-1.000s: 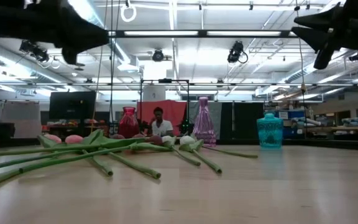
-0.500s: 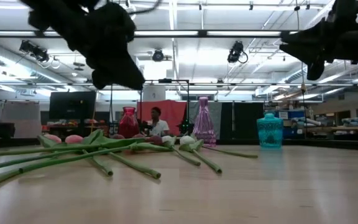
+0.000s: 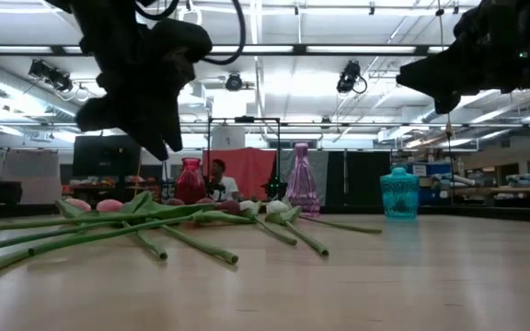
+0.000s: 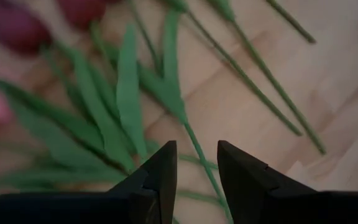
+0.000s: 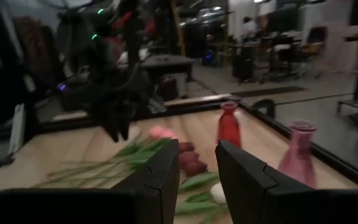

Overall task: Sort flowers into vase by color
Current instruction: Put the right dark red flower into the pink vase

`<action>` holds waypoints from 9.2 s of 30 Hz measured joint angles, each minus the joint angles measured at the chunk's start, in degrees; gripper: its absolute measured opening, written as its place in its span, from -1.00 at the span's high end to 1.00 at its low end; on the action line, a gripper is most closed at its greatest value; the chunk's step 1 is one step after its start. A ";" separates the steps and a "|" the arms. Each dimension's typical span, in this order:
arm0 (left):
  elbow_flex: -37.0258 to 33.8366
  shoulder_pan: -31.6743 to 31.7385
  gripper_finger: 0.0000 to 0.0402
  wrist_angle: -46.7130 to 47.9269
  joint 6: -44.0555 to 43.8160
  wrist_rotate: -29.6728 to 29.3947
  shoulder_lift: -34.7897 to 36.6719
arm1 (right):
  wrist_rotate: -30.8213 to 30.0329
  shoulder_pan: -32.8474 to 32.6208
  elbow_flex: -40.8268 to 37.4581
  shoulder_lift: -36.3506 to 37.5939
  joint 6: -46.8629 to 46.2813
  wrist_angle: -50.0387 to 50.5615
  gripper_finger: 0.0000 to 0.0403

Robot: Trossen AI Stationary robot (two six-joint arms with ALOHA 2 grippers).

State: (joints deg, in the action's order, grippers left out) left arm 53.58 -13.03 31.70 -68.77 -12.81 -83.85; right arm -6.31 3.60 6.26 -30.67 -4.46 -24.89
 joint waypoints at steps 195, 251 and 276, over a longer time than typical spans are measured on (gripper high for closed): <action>15.63 16.85 0.18 3.54 37.22 5.13 -8.92 | 3.06 1.53 0.00 -16.19 2.57 -10.12 0.34; 18.51 8.51 0.98 9.90 31.36 -7.64 -18.14 | 2.81 1.53 0.00 -14.53 4.40 -9.65 0.34; 10.89 25.20 1.00 -2.22 44.34 8.64 -8.48 | 2.54 1.42 0.02 -9.08 2.00 -2.05 0.34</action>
State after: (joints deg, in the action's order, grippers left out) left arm 64.47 12.17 29.47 -24.43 -4.17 -92.33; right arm -3.77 5.02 6.28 -39.75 -2.46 -26.94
